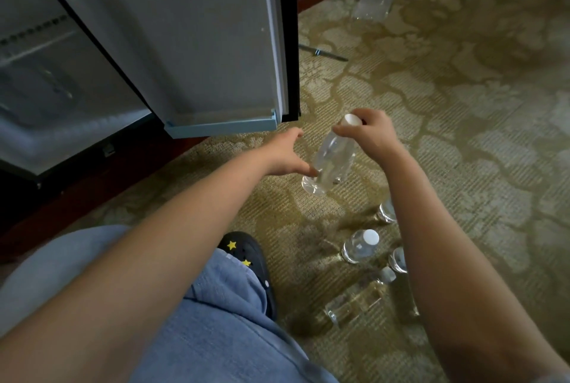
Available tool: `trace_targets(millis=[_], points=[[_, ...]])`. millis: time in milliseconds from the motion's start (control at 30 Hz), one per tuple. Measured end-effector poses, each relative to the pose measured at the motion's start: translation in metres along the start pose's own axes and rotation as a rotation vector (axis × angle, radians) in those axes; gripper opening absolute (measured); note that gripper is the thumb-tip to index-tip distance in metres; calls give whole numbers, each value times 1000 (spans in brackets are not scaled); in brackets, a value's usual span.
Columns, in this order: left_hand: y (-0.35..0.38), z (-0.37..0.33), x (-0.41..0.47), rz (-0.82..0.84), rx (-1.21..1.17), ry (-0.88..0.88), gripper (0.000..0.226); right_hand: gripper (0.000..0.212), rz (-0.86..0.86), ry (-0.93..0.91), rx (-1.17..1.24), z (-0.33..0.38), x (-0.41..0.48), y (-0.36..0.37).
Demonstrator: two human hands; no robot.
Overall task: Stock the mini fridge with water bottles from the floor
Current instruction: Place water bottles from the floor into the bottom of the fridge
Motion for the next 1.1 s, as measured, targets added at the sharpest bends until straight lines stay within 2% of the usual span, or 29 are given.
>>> trace_targets(millis=[200, 367, 467, 533, 633, 733, 900, 967, 1100], points=[[5, 6, -7, -27, -241, 113, 108, 38, 63, -152, 277, 68, 0, 14], [1, 14, -9, -80, -199, 28, 86, 18, 53, -92, 341, 60, -2, 23], [2, 24, -9, -97, -237, -65, 81, 25, 25, -59, 338, 45, -5, 29], [-1, 34, -9, -101, -311, -129, 77, 26, -37, 10, 372, 26, -3, 31], [-8, 48, -7, -111, -384, -174, 66, 32, -176, 153, 260, -21, 7, 35], [-14, 61, -2, -126, -371, -201, 65, 40, -268, 380, 188, -81, 12, 47], [-21, 72, 28, -103, -298, -245, 73, 76, -349, 664, 135, -146, 3, 75], [-25, 68, 43, -92, -246, -246, 72, 86, -366, 714, 171, -162, 6, 87], [-32, 54, 69, -65, -209, -193, 86, 78, -417, 725, 249, -181, 22, 103]])
Point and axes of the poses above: each hand's wrist, its own x-axis towards the middle knuckle, its own y-axis out of the palm, z = x × y, the point moved 6 cm from there along x, towards the middle knuckle, and after that the axes turned 14 degrees about -y, right-handed, at the moved point
